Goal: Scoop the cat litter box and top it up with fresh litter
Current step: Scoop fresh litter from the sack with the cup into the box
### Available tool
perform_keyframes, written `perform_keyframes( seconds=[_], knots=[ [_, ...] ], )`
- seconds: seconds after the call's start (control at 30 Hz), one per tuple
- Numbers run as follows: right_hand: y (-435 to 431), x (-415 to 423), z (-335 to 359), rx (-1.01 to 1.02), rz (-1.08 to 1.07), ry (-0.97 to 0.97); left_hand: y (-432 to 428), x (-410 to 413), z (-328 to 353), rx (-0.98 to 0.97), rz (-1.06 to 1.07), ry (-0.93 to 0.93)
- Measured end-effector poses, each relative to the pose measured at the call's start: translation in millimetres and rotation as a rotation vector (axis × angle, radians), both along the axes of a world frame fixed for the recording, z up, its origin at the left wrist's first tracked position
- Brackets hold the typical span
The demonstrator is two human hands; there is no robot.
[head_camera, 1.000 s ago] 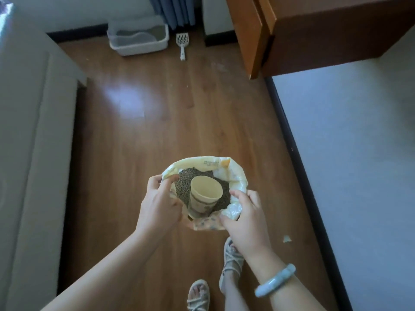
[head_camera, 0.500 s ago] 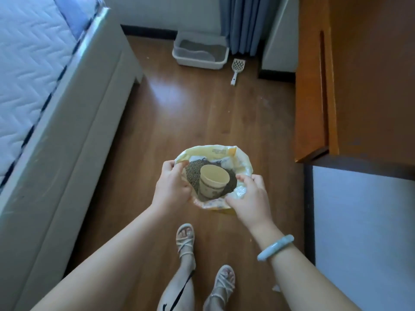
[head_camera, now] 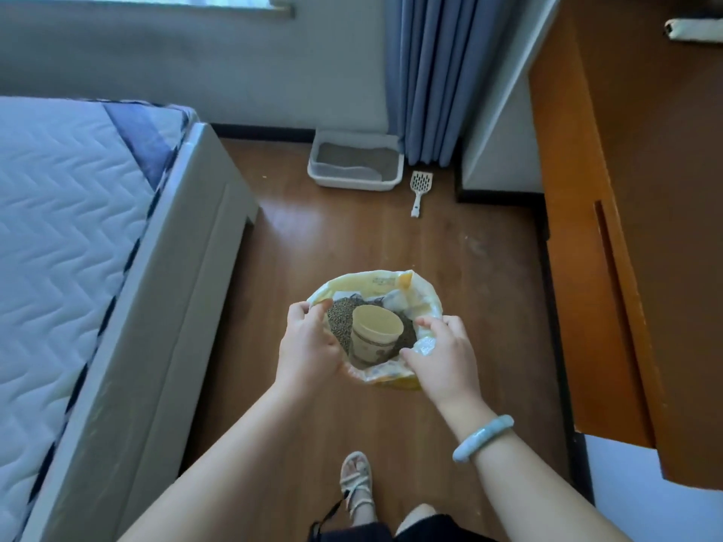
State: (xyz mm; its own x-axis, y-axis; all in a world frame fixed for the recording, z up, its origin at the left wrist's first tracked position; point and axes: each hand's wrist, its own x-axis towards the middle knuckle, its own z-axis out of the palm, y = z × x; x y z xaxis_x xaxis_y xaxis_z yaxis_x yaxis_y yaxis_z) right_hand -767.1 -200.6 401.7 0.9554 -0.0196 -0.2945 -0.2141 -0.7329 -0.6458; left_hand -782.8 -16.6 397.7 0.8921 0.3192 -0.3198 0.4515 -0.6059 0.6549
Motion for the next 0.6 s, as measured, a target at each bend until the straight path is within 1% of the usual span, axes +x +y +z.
perform_keyframes(
  seconds=[0.3,0.43,0.6],
  knots=[
    [58,151,1,0.039,0.05,-0.012,58,145,-2,-0.015,0.066,-0.018],
    [78,223,-4,0.032,0.064,0.02,76,214,-7,0.021,0.089,-0.01],
    [104,309,-7,-0.004,0.086,0.049,101,296,-12,0.022,0.12,0.013]
  ],
)
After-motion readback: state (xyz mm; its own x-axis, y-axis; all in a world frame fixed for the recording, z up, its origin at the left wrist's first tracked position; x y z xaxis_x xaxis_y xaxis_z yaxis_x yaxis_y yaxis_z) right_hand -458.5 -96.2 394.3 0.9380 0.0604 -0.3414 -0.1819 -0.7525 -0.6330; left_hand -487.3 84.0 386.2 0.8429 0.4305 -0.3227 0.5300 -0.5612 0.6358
